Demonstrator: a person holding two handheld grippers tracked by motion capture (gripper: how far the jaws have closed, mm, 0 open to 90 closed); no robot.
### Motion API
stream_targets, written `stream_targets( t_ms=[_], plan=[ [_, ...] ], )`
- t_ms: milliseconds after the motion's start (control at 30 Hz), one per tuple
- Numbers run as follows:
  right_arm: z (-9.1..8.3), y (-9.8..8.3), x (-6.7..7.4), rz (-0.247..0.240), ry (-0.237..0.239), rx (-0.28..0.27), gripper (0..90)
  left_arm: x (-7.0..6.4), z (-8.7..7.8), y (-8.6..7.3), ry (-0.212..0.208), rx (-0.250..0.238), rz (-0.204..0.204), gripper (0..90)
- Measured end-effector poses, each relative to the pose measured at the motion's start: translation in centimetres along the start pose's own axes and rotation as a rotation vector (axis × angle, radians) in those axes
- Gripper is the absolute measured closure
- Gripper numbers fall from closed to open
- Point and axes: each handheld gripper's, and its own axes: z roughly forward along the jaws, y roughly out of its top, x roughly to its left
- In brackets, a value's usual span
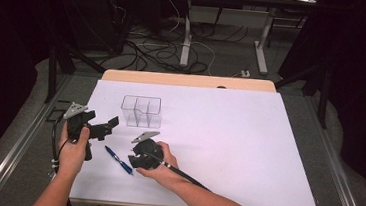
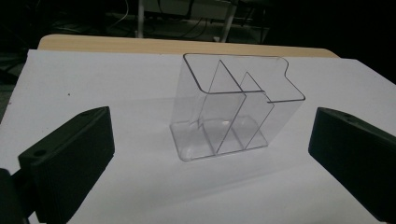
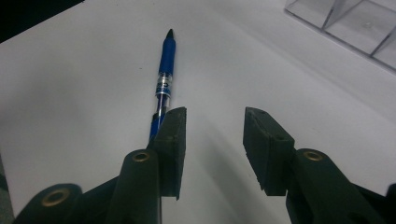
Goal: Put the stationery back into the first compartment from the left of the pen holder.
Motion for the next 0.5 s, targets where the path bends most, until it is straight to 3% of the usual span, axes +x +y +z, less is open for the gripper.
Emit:
stream_targets(
  t_ms=[233, 367, 500],
  plan=[
    [0.7, 0.7, 0.6, 0.042, 0.036, 0.020, 61.8, 0.0, 0.1, -0.1, 0.001, 0.006, 0.003, 0.2],
    [1.0, 0.7, 0.7, 0.099, 0.059, 0.017, 63.1, 0.0, 0.1, -0.2, -0.003, 0.010, 0.000, 0.2],
    [1.4, 0.7, 0.8, 0.080, 0.059, 0.007, 63.6, 0.0, 0.1, -0.2, 0.000, 0.014, 0.001, 0.2]
  ],
)
